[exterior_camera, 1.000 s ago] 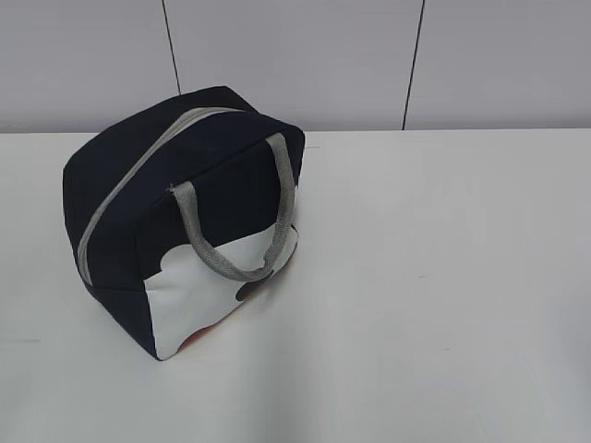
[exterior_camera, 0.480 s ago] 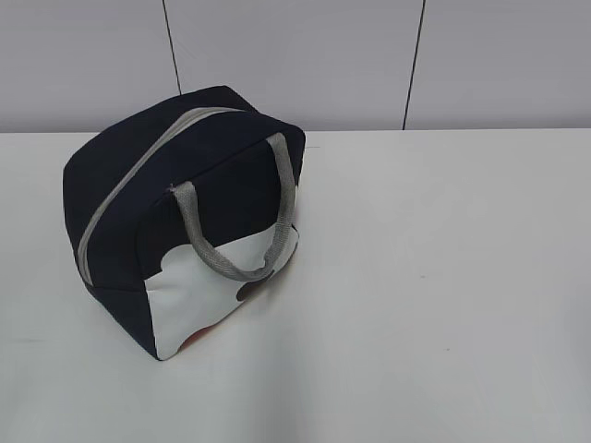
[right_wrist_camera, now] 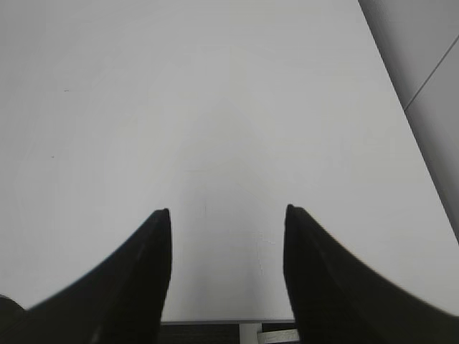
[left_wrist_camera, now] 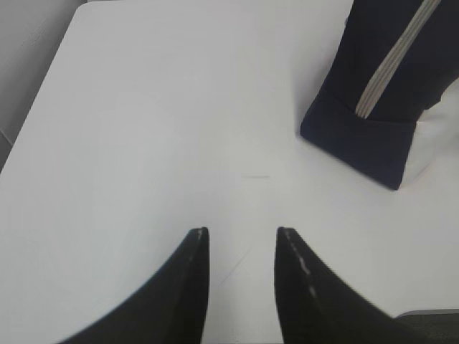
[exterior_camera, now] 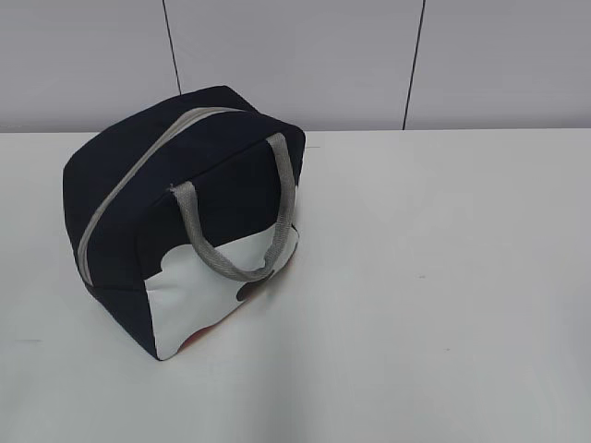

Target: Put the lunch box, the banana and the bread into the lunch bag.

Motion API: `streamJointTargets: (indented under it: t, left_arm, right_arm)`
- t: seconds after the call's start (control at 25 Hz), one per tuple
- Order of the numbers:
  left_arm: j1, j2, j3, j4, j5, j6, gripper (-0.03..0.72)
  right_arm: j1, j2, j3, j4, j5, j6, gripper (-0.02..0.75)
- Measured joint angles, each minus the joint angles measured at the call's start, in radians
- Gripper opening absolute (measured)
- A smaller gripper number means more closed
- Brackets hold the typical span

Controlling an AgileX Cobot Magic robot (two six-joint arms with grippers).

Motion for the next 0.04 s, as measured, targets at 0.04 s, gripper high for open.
streamJointTargets:
  t: [0.04]
  left_arm:
    - [0.000,0.000,0.000,0.000,0.000,0.000,0.237]
  right_arm:
    - [0.000,0.000,0.000,0.000,0.000,0.000,0.393]
